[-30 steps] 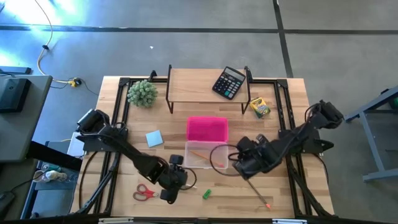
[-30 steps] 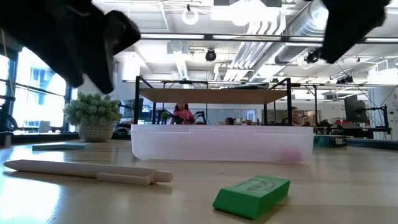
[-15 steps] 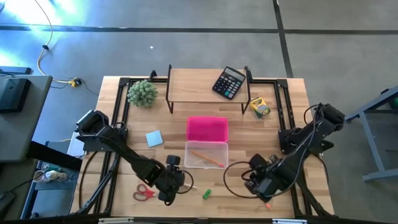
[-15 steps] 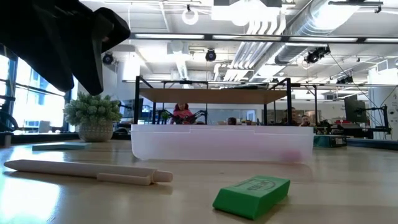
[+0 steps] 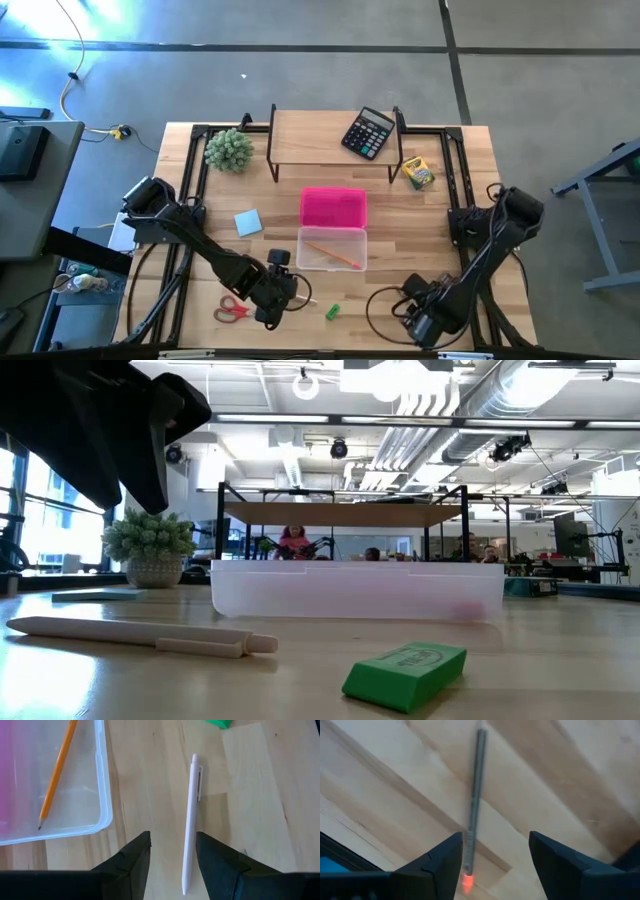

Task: Pack school essentials
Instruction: Put the white pen into the transparent bin, then put the black pencil into the transparent bin

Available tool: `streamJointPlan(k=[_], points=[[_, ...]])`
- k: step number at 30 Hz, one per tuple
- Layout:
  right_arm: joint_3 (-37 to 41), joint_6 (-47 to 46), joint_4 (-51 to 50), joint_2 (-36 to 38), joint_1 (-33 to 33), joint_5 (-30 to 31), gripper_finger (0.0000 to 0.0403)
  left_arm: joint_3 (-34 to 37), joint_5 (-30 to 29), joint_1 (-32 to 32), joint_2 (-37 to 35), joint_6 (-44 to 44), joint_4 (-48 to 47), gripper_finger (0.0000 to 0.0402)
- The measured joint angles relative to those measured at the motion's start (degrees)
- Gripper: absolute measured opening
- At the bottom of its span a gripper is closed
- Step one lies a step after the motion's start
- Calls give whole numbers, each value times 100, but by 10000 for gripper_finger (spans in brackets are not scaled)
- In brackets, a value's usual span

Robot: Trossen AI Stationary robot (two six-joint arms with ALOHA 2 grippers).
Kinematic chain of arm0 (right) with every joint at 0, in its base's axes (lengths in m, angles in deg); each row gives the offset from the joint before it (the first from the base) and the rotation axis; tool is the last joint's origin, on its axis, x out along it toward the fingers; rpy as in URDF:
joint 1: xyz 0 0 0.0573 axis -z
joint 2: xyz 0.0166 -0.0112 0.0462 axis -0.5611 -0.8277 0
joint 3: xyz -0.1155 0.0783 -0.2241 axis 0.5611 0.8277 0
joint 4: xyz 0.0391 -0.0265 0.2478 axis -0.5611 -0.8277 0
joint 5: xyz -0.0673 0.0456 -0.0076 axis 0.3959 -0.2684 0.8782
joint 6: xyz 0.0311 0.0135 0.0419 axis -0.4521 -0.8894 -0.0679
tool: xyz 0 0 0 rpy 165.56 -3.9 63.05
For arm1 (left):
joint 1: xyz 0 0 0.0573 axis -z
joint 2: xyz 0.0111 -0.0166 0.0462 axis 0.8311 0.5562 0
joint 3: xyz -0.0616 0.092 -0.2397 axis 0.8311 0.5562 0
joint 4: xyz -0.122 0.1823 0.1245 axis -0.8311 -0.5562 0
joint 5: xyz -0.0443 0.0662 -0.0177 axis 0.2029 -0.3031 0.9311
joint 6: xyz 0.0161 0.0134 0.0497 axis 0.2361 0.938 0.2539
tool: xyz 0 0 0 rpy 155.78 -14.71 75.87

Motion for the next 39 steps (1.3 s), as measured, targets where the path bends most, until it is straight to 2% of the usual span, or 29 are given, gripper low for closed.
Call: streamJointPlan(k=[4, 10, 21, 31, 39], points=[[0, 8, 466, -251, 2, -82, 220, 0, 1, 0, 0, -33, 2, 145], [0, -11, 642, -641, -61, -366, 220, 0, 1, 0, 0, -42, 4, 145], [0, -695, 942, -976, -350, -680, 214, 0, 2, 0, 0, -44, 107, 145], [0, -1020, 1136, -980, -399, -762, 104, 0, 2, 0, 0, -46, 144, 145], [-11, -1134, 1133, -1044, -400, -808, 33, 0, 48, 0, 0, -47, 140, 145]])
